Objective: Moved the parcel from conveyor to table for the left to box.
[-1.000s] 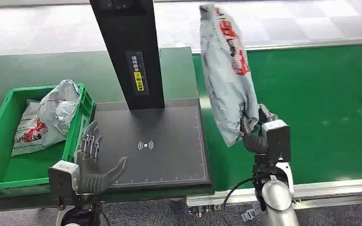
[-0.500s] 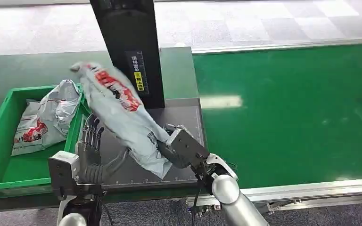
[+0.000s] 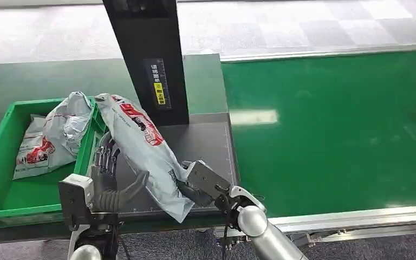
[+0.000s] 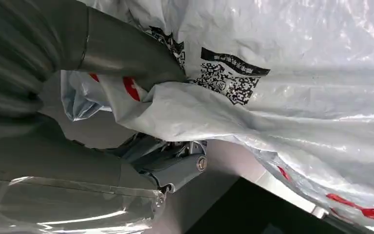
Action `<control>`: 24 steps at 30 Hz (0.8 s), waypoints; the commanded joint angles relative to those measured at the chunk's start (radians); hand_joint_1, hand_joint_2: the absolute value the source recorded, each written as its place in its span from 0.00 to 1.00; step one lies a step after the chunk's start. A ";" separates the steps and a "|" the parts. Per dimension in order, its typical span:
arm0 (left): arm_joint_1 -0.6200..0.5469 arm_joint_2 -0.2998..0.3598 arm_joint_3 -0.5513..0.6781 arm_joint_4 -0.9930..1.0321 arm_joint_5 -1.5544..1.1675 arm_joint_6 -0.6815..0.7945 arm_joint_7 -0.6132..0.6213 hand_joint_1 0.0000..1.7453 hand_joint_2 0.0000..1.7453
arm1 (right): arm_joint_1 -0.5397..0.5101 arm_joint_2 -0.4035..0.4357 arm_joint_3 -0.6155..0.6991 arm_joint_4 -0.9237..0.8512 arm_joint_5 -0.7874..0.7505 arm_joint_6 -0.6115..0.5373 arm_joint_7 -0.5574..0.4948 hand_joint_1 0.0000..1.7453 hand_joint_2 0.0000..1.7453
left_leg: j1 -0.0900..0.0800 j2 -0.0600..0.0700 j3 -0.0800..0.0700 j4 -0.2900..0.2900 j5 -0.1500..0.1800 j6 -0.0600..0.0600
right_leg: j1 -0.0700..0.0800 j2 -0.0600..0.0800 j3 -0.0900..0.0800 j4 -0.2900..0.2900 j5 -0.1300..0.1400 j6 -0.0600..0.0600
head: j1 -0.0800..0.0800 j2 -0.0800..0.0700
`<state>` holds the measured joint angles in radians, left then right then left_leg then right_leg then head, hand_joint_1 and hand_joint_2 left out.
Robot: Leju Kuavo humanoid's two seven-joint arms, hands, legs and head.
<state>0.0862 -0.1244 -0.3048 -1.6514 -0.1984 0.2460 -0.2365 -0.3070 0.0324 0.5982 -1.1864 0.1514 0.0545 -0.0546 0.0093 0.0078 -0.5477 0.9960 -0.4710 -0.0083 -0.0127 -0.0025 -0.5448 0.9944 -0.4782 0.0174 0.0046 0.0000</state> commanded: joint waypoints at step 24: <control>0.026 0.043 -0.025 0.034 0.025 0.038 -0.029 0.00 1.00 | 0.081 -0.077 -0.060 -0.131 0.026 -0.191 -0.042 0.00 1.00 | 0.000 -0.002 0.000 -0.002 0.001 0.000 | 0.000 -0.001 0.001 -0.002 0.001 -0.001 | 0.000 0.000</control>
<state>0.1333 -0.1102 -0.3037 -1.6526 -0.1774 0.2873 -0.2693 -0.2171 -0.0263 0.5520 -1.3256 0.1797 -0.1533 -0.1102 0.0093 0.0078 -0.5478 0.9961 -0.4711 -0.0082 -0.0128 -0.0024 -0.5450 0.9943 -0.4782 0.0175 0.0046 0.0000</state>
